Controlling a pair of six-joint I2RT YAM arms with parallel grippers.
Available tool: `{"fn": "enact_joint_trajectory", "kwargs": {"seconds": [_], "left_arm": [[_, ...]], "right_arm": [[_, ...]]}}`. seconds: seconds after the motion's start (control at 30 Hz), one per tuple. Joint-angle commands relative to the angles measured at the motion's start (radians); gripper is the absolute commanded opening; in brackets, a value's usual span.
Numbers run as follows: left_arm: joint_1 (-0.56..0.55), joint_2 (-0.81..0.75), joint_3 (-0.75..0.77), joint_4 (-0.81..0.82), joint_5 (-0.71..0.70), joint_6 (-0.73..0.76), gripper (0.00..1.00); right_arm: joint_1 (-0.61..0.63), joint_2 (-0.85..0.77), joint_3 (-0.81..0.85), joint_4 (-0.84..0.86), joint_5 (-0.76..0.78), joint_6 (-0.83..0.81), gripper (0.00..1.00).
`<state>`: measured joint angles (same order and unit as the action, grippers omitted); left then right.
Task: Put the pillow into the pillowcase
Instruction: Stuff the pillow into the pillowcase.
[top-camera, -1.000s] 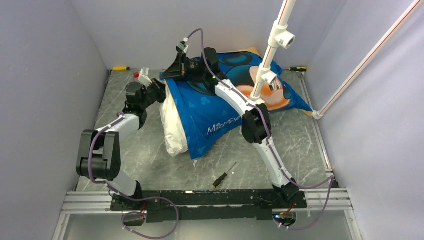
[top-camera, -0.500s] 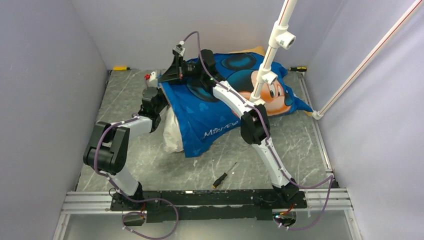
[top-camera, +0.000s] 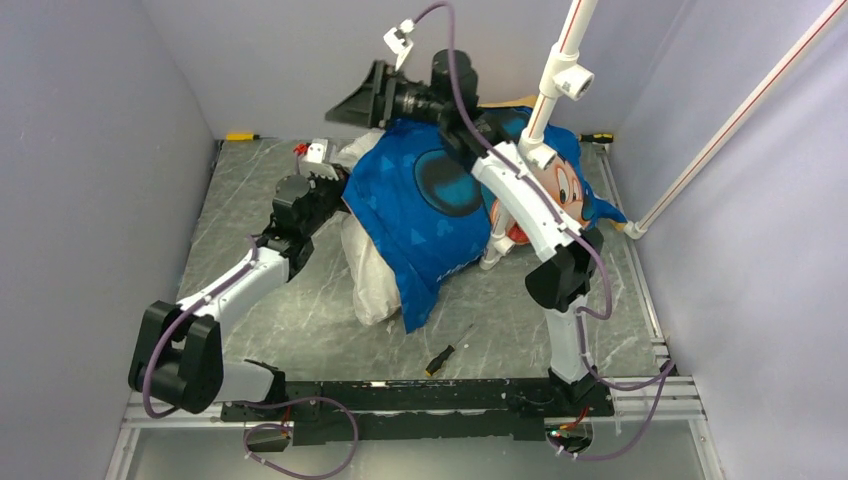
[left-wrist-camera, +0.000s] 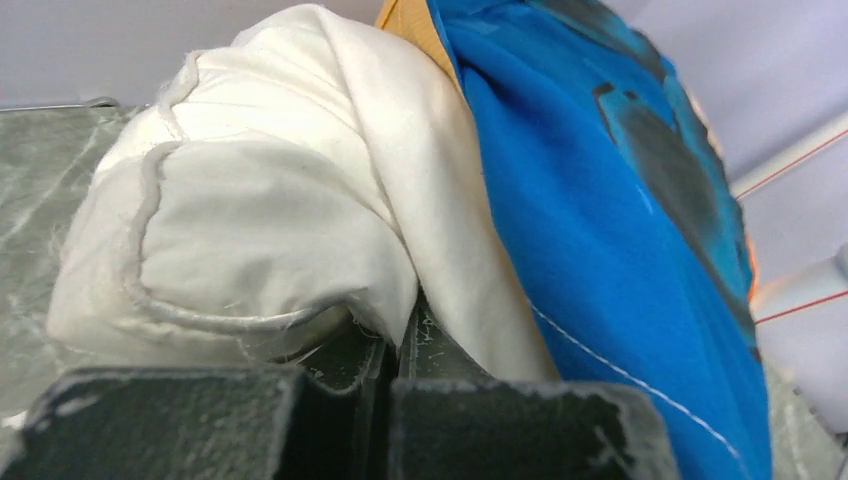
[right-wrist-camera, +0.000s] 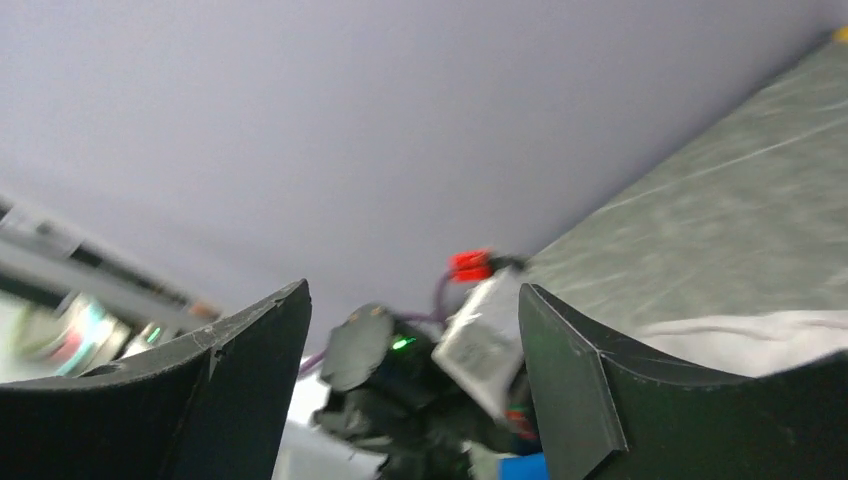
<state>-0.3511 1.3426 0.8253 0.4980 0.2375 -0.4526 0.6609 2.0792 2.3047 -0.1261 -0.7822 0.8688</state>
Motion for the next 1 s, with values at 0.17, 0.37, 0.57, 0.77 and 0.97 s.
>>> {"fn": "enact_joint_trajectory", "kwargs": {"seconds": [0.17,0.37,0.57,0.77,0.97], "left_arm": [[-0.041,-0.088,0.096,-0.086,0.076,0.214,0.00],[-0.042,-0.110,0.101,-0.123,0.079,0.242,0.00],[-0.042,-0.126,0.109,-0.148,0.097,0.250,0.00],[-0.042,-0.142,0.121,-0.165,0.075,0.260,0.00],[-0.042,-0.154,0.117,-0.113,0.032,0.213,0.00]], "right_arm": [[-0.053,-0.038,0.032,-0.457,0.506,-0.269,0.79],[-0.063,0.026,0.051,-0.617,0.522,-0.277,0.78],[-0.033,0.115,0.105,-0.649,0.487,-0.270,0.67],[-0.030,0.105,0.083,-0.622,0.453,-0.265,0.10],[-0.040,0.017,-0.007,-0.368,0.176,-0.186,0.00]]}}
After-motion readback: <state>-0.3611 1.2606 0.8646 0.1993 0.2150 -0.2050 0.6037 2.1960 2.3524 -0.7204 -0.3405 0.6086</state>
